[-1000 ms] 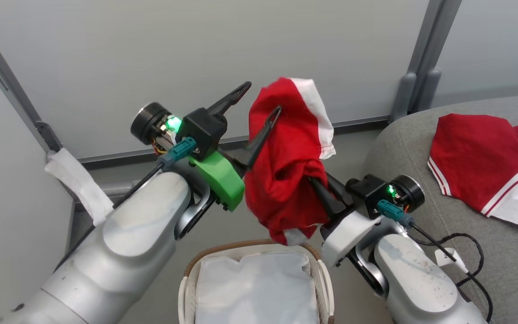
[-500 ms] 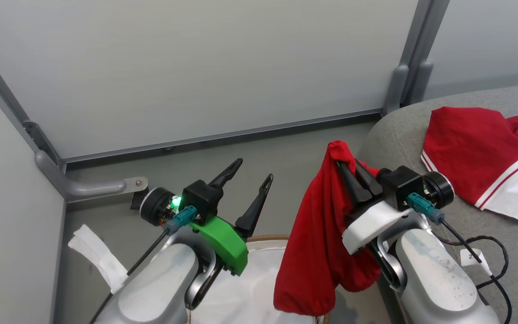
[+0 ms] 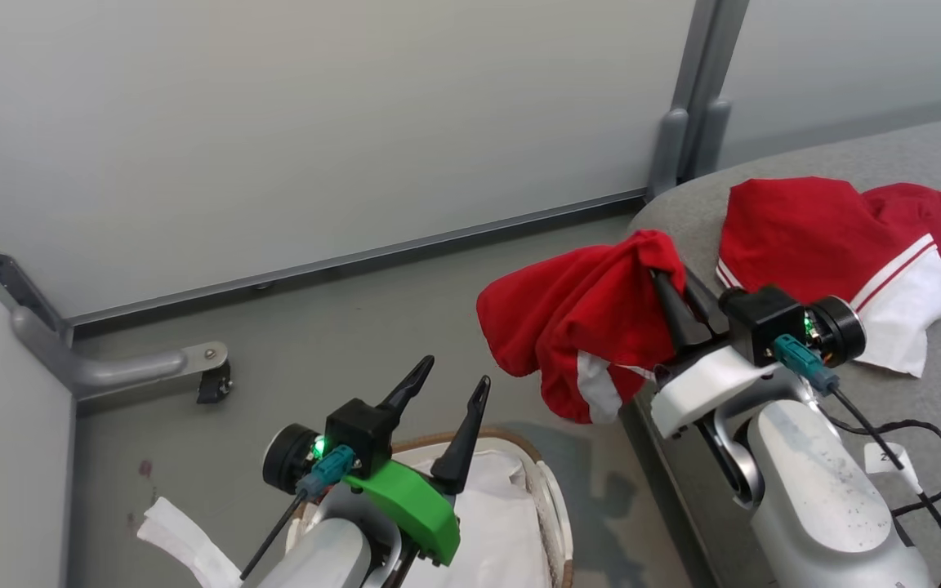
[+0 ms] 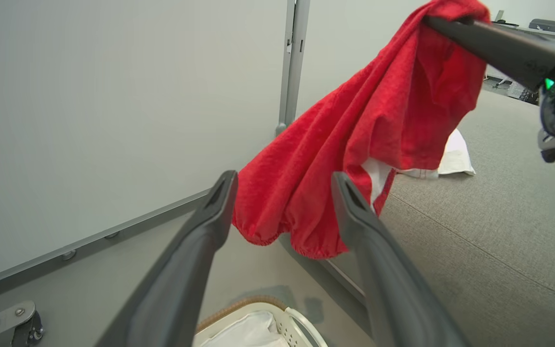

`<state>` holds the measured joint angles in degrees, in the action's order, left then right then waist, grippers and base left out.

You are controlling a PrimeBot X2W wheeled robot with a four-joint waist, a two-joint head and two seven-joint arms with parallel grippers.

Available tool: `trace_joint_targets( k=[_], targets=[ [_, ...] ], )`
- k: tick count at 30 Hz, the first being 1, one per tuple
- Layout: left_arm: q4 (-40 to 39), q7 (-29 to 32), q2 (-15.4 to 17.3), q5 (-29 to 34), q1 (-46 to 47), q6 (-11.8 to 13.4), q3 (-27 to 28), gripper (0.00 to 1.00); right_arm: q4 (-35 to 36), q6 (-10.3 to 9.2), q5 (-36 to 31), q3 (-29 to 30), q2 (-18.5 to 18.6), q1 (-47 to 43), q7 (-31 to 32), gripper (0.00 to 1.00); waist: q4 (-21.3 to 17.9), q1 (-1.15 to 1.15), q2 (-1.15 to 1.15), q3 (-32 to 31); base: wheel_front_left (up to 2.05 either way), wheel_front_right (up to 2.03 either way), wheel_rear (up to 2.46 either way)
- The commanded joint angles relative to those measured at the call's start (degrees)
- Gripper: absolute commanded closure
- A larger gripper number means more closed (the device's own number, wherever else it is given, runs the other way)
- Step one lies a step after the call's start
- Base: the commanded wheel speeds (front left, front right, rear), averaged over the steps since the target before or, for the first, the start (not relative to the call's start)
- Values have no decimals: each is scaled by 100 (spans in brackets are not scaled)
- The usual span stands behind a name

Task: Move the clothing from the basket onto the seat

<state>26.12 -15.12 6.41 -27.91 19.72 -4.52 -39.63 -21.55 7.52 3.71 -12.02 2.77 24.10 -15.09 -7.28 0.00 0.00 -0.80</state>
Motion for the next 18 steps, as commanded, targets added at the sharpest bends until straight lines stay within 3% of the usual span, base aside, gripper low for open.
trace_joint_targets(
  k=[1,10,18],
  targets=[
    [-27,-3,-17,81,-124,-21,64,0,31,-6,-97,83,24,19,-11,100,-284,0,0,17,0,0,0],
    [-44,-4,-208,370,-395,-117,298,0,51,-6,-580,593,24,-149,-11,100,-1033,0,0,90,0,0,0],
    [-51,-4,-295,527,-435,-206,326,0,209,-6,-710,930,89,-138,-11,100,-1338,0,0,214,0,0,0]
  ],
)
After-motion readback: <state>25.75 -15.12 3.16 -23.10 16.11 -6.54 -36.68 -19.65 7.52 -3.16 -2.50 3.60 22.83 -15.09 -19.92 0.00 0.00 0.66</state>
